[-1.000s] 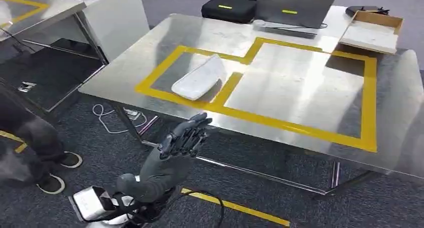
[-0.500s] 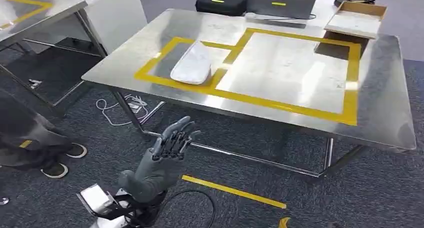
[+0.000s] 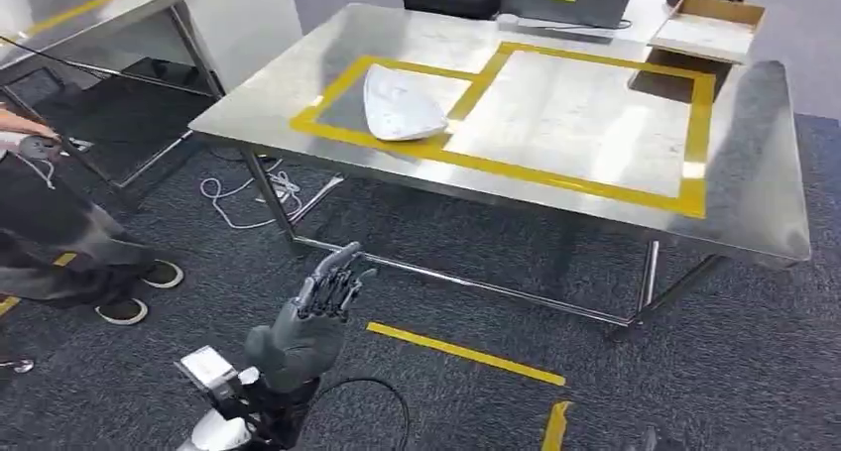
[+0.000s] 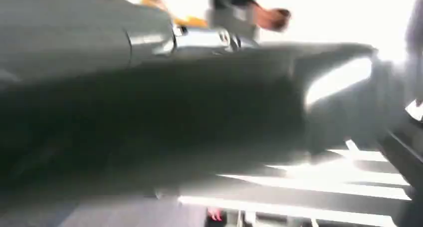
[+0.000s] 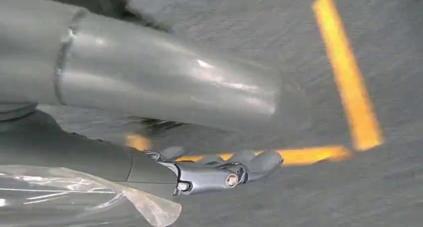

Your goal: Take the parts from the cabinet and place them on the table.

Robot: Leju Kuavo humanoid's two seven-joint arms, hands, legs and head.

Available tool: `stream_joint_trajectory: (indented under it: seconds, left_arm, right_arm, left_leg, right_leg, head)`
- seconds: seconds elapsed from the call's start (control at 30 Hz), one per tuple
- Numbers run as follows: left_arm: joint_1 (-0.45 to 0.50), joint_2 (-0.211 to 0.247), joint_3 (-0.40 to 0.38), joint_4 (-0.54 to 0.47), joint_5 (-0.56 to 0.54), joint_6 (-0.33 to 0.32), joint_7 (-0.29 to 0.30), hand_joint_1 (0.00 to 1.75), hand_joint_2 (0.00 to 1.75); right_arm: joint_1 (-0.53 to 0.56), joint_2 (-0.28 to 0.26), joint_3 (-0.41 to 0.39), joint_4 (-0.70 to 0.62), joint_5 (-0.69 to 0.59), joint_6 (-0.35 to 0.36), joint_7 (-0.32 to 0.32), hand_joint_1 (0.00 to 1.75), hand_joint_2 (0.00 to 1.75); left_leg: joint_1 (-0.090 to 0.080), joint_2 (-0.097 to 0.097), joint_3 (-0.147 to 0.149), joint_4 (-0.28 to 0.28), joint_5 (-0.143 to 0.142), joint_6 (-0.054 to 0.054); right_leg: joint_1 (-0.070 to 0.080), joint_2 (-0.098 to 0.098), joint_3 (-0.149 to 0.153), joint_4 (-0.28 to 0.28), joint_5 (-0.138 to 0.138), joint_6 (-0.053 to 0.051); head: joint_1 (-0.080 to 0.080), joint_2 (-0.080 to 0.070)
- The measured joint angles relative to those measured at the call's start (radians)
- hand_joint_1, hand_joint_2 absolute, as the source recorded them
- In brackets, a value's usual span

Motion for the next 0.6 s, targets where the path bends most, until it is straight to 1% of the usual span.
stream_joint_trajectory:
  seconds: [0.03, 0.07, 0.1, 0.13, 0.17, 0.2, 0.23, 0.27, 0.3, 0.33, 0.37, 0.4, 0.43, 0.47, 0.5, 0.53, 0.57, 0.6]
  left_arm:
    - [0.003, 0.0, 0.003, 0.033, -0.006, 0.019, 0.0, 0.0, 0.0]
    - [0.005, 0.001, 0.01, 0.068, -0.004, 0.033, 0.0, 0.0, 0.0]
    - [0.006, 0.001, 0.022, 0.098, 0.012, 0.042, 0.0, 0.0, 0.0]
    - [0.003, 0.0, 0.042, 0.163, 0.043, 0.064, 0.0, 0.0, 0.0]
    - [-0.009, -0.002, 0.063, 0.227, 0.063, 0.09, 0.001, 0.0, 0.0]
    - [-0.03, -0.008, 0.101, 0.348, 0.081, 0.145, 0.023, 0.0, 0.0]
    - [-0.059, -0.012, 0.135, 0.444, 0.102, 0.217, 0.075, 0.0, 0.0]
    - [-0.088, -0.015, 0.179, 0.557, 0.136, 0.268, 0.131, 0.0, 0.0]
    - [-0.11, -0.016, 0.23, 0.665, 0.183, 0.295, 0.185, 0.0, 0.0]
    - [-0.121, -0.016, 0.285, 0.756, 0.209, 0.323, 0.248, 0.0, 0.0]
    - [-0.126, -0.015, 0.316, 0.844, 0.201, 0.36, 0.335, 0.0, 0.0]
    - [-0.12, -0.011, 0.339, 0.915, 0.185, 0.387, 0.42, 0.0, 0.0]
    - [-0.098, -0.007, 0.347, 0.984, 0.169, 0.396, 0.476, 0.0, 0.0]
    - [-0.08, -0.008, 0.351, 1.026, 0.165, 0.402, 0.482, 0.0, 0.0]
    - [-0.071, -0.008, 0.356, 1.058, 0.158, 0.406, 0.487, 0.0, 0.0]
    - [-0.072, -0.01, 0.358, 1.094, 0.122, 0.415, 0.524, 0.0, 0.0]
    - [-0.078, -0.01, 0.351, 1.125, 0.072, 0.419, 0.566, 0.0, 0.0]
    - [-0.082, -0.01, 0.331, 1.157, 0.013, 0.416, 0.619, 0.0, 0.0]
  right_arm:
    - [0.007, 0.0, -0.011, 0.0, -0.002, -0.019, 0.032, 0.0, 0.0]
    - [0.013, 0.0, -0.018, 0.0, -0.001, -0.029, 0.052, 0.0, 0.0]
    - [0.02, 0.0, -0.022, 0.0, 0.003, -0.03, 0.063, 0.0, 0.0]
    - [0.026, 0.0, -0.025, 0.0, 0.01, -0.033, 0.072, 0.0, 0.0]
    - [0.03, 0.0, -0.027, 0.0, 0.011, -0.042, 0.082, 0.0, 0.0]
    - [0.032, 0.0, -0.031, 0.0, 0.011, -0.052, 0.095, 0.0, 0.0]
    - [0.032, 0.0, -0.035, 0.0, 0.01, -0.064, 0.106, 0.0, 0.0]
    - [0.032, 0.0, -0.038, 0.0, 0.01, -0.072, 0.111, 0.0, 0.0]
    - [0.034, 0.003, -0.04, 0.0, 0.014, -0.079, 0.112, 0.0, 0.0]
    - [0.036, 0.006, -0.04, 0.0, 0.035, -0.082, 0.115, 0.0, 0.0]
    - [0.039, 0.007, -0.035, 0.0, 0.071, -0.087, 0.122, 0.0, 0.0]
    - [0.042, 0.01, -0.022, 0.0, 0.109, -0.09, 0.127, 0.0, 0.0]
    - [0.044, 0.015, -0.006, 0.002, 0.144, -0.092, 0.131, 0.0, 0.0]
    - [0.044, 0.016, 0.003, 0.002, 0.155, -0.095, 0.132, 0.0, 0.0]
    - [0.044, 0.017, 0.008, 0.002, 0.16, -0.096, 0.133, 0.0, 0.0]
    - [0.047, 0.017, 0.018, 0.002, 0.182, -0.097, 0.137, 0.0, 0.0]
    - [0.048, 0.018, 0.029, 0.003, 0.205, -0.096, 0.139, 0.0, 0.0]
    - [0.049, 0.018, 0.045, 0.003, 0.231, -0.096, 0.14, 0.0, 0.0]
  left_leg:
    - [-0.001, -0.001, -0.016, 0.0, 0.014, 0.001]
    - [-0.001, -0.002, -0.033, 0.0, 0.021, 0.001]
    - [-0.001, -0.001, -0.052, 0.001, 0.034, -0.001]
    - [-0.001, 0.0, -0.071, 0.001, 0.048, -0.004]
    - [0.0, 0.001, -0.086, 0.002, 0.059, -0.007]
    - [0.001, -0.005, -0.102, 0.004, 0.071, -0.013]
    - [0.003, -0.01, -0.115, 0.007, 0.081, -0.02]
    - [0.004, -0.014, -0.121, 0.013, 0.09, -0.027]
    - [-0.001, -0.018, -0.134, 0.025, 0.094, -0.032]
    - [-0.005, -0.019, -0.139, 0.033, 0.1, -0.037]
    - [-0.005, -0.023, -0.144, 0.036, 0.11, -0.04]
    - [-0.002, -0.029, -0.144, 0.033, 0.117, -0.046]
    - [0.0, -0.035, -0.148, 0.037, 0.119, -0.051]
    - [0.002, -0.028, -0.155, 0.051, 0.096, -0.057]
    - [0.003, -0.025, -0.167, 0.087, 0.053, -0.061]
    - [0.004, -0.024, -0.192, 0.162, -0.005, -0.068]
    - [0.006, -0.023, -0.214, 0.24, -0.049, -0.073]
    - [0.008, -0.021, -0.231, 0.311, -0.077, -0.077]
  right_leg:
    - [-0.001, 0.001, -0.023, 0.074, -0.07, 0.003]
    - [-0.001, 0.001, -0.042, 0.149, -0.114, 0.007]
    - [-0.001, 0.001, -0.055, 0.214, -0.126, 0.01]
    - [-0.002, 0.001, -0.055, 0.254, -0.096, 0.013]
    - [-0.002, 0.0, -0.039, 0.255, -0.046, 0.015]
    - [-0.003, 0.002, -0.005, 0.222, 0.006, 0.014]
    - [-0.004, 0.011, 0.051, 0.151, 0.029, 0.012]
    - [-0.006, 0.046, 0.125, 0.049, 0.01, 0.01]
    - [-0.005, 0.068, 0.211, -0.048, -0.023, 0.006]
    - [-0.006, 0.067, 0.232, -0.102, -0.058, 0.001]
    - [-0.003, 0.063, 0.217, -0.097, -0.065, -0.01]
    - [0.0, 0.055, 0.215, -0.095, -0.064, -0.018]
    - [-0.008, 0.043, 0.211, -0.096, -0.056, -0.033]
    - [-0.008, 0.033, 0.208, -0.096, -0.052, -0.04]
    - [-0.008, 0.023, 0.205, -0.096, -0.049, -0.045]
    - [-0.007, 0.006, 0.201, -0.096, -0.046, -0.049]
    - [-0.006, -0.011, 0.197, -0.095, -0.044, -0.05]
    - [-0.005, -0.026, 0.195, -0.095, -0.043, -0.05]
  head:
    - [0.003, 0.0]
    - [0.002, 0.0]
    - [0.003, 0.0]
    - [0.003, 0.0]
    - [0.003, 0.0]
    - [0.003, 0.0]
    - [0.003, 0.0]
    - [0.004, 0.0]
    - [0.006, 0.0]
    - [0.004, 0.0]
    - [0.001, 0.0]
    - [0.005, 0.0]
    - [0.004, 0.0]
    - [0.002, 0.0]
    - [-0.002, 0.0]
    - [-0.007, 0.0]
    - [-0.005, 0.0]
    - [-0.006, 0.0]
